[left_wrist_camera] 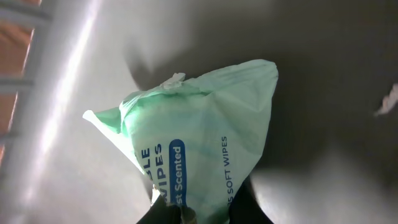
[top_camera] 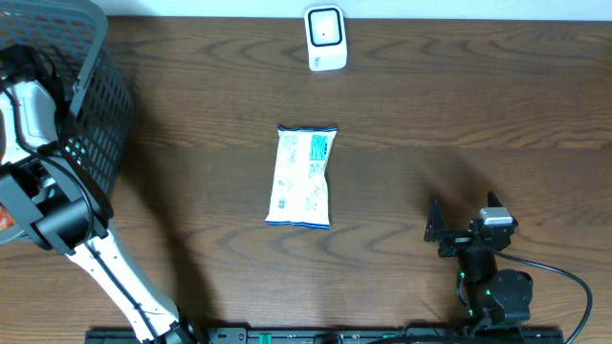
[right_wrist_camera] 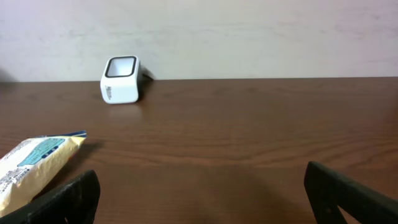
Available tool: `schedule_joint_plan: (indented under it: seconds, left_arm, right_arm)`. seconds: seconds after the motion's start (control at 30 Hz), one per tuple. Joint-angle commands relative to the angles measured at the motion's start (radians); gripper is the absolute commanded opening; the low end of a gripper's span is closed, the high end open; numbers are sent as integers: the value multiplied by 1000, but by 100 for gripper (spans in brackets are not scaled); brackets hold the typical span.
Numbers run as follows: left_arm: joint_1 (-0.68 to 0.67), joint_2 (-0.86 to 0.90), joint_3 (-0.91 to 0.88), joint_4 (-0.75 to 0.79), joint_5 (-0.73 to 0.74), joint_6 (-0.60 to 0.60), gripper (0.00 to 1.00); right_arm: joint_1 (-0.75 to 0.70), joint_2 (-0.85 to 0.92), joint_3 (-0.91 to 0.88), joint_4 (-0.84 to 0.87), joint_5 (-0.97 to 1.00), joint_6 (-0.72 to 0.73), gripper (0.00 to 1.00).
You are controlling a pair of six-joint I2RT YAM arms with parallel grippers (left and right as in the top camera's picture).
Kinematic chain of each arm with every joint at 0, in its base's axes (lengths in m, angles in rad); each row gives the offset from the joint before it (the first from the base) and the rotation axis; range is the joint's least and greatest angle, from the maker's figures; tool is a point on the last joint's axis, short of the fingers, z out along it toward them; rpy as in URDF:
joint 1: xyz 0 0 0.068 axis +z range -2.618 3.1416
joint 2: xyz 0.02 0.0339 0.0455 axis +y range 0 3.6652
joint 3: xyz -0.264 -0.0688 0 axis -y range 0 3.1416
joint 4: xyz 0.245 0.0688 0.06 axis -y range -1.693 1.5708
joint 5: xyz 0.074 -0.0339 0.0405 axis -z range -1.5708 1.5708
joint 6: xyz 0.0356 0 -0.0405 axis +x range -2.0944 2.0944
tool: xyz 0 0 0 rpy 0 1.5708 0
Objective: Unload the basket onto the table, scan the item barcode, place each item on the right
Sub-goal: 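Lift the green wipes pack out and carry it toward the scanner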
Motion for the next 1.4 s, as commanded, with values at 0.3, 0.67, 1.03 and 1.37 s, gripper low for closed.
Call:
schedule_joint_plan:
  seconds: [0.3,0.67,1.03,1.37]
  left_arm:
    - [6,-510,-6,-14,-2,-268,7]
    - [-48,-932,-6,16,15,-508,8]
    - [-310,-1006,-6,4,554,-508,8]
    - [-683,-862,-6,-254,593,-507,7]
  right_arm:
    - [8,-6,-4,-2,-2,-8,99]
    - [8,-6,-4,-2,-2,-8,99]
    - [8,-6,-4,-2,-2,-8,99]
    - [8,-6,-4,-2,-2,-8,99]
